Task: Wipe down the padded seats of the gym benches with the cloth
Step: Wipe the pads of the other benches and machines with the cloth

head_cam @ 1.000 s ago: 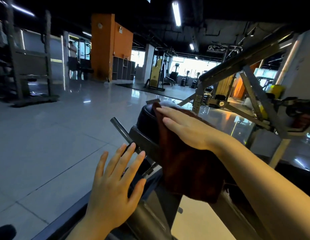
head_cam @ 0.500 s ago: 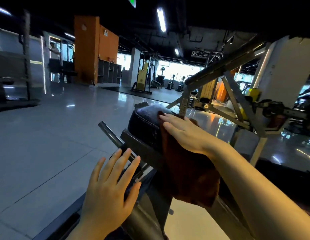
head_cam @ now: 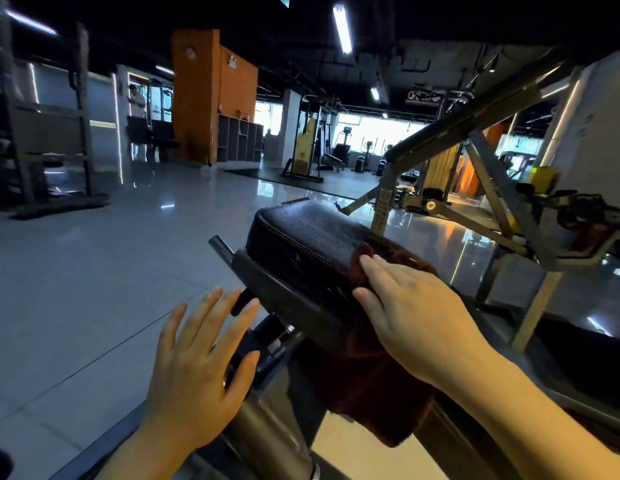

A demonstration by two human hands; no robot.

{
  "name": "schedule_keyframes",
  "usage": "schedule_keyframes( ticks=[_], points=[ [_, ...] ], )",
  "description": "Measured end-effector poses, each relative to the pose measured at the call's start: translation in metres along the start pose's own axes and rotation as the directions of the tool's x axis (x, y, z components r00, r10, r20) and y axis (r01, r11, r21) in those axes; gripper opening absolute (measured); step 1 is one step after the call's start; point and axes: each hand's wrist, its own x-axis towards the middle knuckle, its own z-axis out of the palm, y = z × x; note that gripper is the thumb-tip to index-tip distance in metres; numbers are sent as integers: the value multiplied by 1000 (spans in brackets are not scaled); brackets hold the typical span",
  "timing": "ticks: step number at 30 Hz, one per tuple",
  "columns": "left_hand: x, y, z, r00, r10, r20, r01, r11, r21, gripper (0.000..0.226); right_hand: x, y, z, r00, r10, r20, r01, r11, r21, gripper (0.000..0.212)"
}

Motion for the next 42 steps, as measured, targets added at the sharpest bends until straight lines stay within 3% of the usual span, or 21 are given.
schedule_keyframes(
  ticks=[1, 4, 9, 12, 17, 26, 31, 37, 42],
  points=[
    [0, 0, 0, 1000, 5, 5, -5, 1000, 2, 55, -10, 6, 0, 999, 33, -28, -33, 999, -5, 59],
    [2, 1, 2, 1000, 14, 22, -14, 1000, -8, 55, -18, 13, -6, 989, 97, 114, -106, 991, 78, 75],
    [2, 2, 5, 1000, 26, 8, -26, 1000, -3, 56, 44, 11, -7, 932, 106, 345, -190, 957, 218, 62],
    [3, -1, 5, 999, 43, -6, -43, 999, 0, 57, 98, 3, -4, 907, 43, 418, -162, 954, 253, 57],
    [1, -3, 3, 999, 42, 0, -42, 999, -16, 54, 133, -2, -1, 897, -68, 437, -123, 911, 394, 53],
    [0, 0, 4, 999, 41, -31, -41, 999, 4, 54, 25, 53, -6, 909, 173, 379, -302, 901, 312, 47],
    [2, 3, 4, 998, 42, -50, -41, 999, 13, 54, -16, 28, -15, 960, 133, 245, -210, 923, 323, 50],
    [0, 2, 5, 998, 42, -54, -42, 999, -4, 54, 38, 0, -5, 968, -95, 233, 1, 927, 374, 52],
    [1, 2, 2, 997, 30, -68, -31, 999, -8, 52, 102, 13, 12, 940, -20, 341, -128, 906, 404, 53]
  ],
)
